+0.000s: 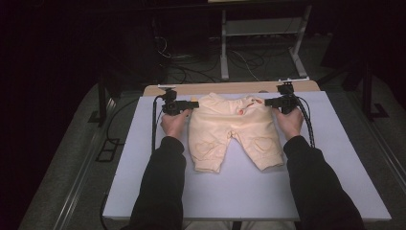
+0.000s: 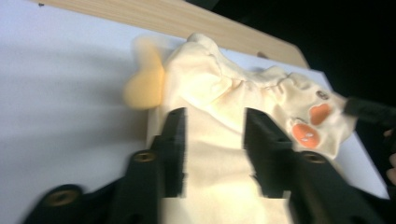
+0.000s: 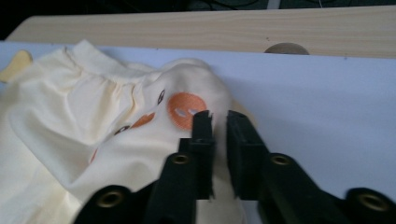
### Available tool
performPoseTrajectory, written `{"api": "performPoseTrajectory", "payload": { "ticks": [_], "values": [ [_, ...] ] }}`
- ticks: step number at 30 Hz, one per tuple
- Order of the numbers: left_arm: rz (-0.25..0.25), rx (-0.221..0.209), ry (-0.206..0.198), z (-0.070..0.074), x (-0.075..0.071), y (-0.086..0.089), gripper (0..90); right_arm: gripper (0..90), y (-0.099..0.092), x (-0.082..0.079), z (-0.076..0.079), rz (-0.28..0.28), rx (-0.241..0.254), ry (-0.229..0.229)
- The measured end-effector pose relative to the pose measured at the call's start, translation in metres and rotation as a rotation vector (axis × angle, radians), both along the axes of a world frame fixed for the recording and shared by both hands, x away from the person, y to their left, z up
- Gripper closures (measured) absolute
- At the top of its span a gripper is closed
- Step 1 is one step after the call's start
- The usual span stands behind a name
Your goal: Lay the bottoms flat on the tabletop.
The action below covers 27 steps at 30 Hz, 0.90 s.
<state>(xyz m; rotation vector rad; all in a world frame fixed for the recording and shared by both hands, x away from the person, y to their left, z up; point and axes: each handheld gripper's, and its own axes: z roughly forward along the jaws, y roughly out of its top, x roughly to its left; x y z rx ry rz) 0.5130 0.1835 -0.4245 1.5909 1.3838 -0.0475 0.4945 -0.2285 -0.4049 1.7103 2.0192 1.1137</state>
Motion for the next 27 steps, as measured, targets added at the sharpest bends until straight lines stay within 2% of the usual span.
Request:
{"api": "performPoseTrajectory", "payload": {
  "ticks": [1,3,6,7,8,11,14,17,19,20,21,23,25,27],
  "values": [
    [0.004,0.001,-0.018,0.000,-0.003,0.002,43.3,64.8,0.002,-0.001,0.000,0.035,-0.030,-0.022],
    [0.005,-0.020,-0.033,0.001,-0.006,0.004,40.2,63.1,0.002,-0.001,0.001,0.043,-0.037,-0.027],
    [-0.013,-0.061,-0.053,0.002,-0.009,0.005,32.0,54.4,0.000,-0.002,0.004,0.052,-0.008,-0.035],
    [-0.023,-0.065,-0.060,0.003,-0.010,0.004,27.7,47.0,-0.001,-0.003,0.006,0.056,0.012,-0.042],
    [-0.031,-0.061,-0.067,0.004,-0.011,0.003,27.7,47.0,-0.001,-0.003,0.006,0.056,0.012,-0.042],
    [-0.047,-0.026,-0.097,0.008,-0.014,-0.002,20.1,39.6,-0.002,-0.004,0.009,0.061,0.017,-0.046],
    [-0.056,-0.023,-0.110,0.011,-0.015,-0.006,12.5,29.6,-0.004,-0.005,0.010,0.070,0.022,-0.047],
    [-0.074,-0.014,-0.119,0.013,-0.017,-0.008,10.1,23.7,-0.005,-0.006,0.010,0.085,0.026,-0.042],
    [-0.084,0.007,-0.128,0.014,-0.019,-0.010,3.0,15.9,-0.007,-0.009,0.013,0.098,0.024,-0.052],
    [-0.094,0.035,-0.137,0.015,-0.020,-0.012,1.0,13.5,-0.009,-0.010,0.014,0.104,0.034,-0.056],
    [-0.094,0.035,-0.137,0.015,-0.020,-0.012,0.0,13.5,-0.009,-0.010,0.014,0.104,0.034,-0.056],
    [-0.110,0.074,-0.154,0.017,-0.023,-0.014,0.0,12.3,-0.012,-0.013,0.016,0.122,0.055,-0.054],
    [-0.131,0.093,-0.165,0.018,-0.026,-0.015,0.0,4.3,-0.015,-0.016,0.017,0.144,0.077,-0.051],
    [-0.132,0.105,-0.179,0.021,-0.029,-0.016,0.0,2.0,-0.018,-0.019,0.018,0.159,0.092,-0.048]
  ]
}}
